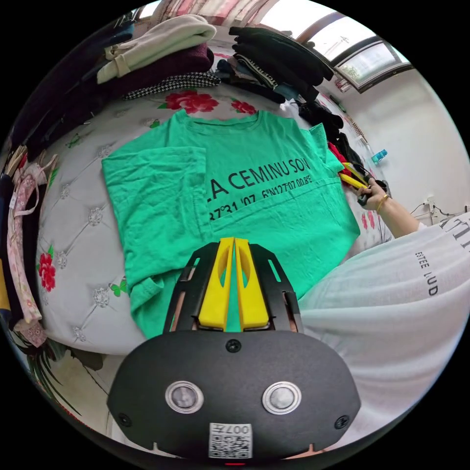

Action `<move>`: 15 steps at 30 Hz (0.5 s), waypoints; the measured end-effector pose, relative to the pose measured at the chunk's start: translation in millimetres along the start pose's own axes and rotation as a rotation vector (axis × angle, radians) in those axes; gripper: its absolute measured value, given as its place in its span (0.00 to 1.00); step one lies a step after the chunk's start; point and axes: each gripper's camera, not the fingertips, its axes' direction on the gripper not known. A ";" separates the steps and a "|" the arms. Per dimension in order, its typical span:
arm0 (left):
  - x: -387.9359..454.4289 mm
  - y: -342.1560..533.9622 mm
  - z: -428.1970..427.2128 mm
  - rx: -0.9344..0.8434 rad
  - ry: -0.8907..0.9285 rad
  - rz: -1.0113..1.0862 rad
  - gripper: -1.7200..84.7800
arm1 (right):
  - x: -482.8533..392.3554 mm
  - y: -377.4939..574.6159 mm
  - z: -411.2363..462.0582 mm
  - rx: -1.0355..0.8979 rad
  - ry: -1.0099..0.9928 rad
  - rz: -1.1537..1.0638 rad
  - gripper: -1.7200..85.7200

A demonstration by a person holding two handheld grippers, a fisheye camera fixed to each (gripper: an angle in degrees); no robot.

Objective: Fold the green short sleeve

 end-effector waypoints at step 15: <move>-3.8 7.9 13.0 -0.021 0.055 -0.145 0.01 | -145.7 142.4 61.4 -0.573 0.549 -1.390 0.06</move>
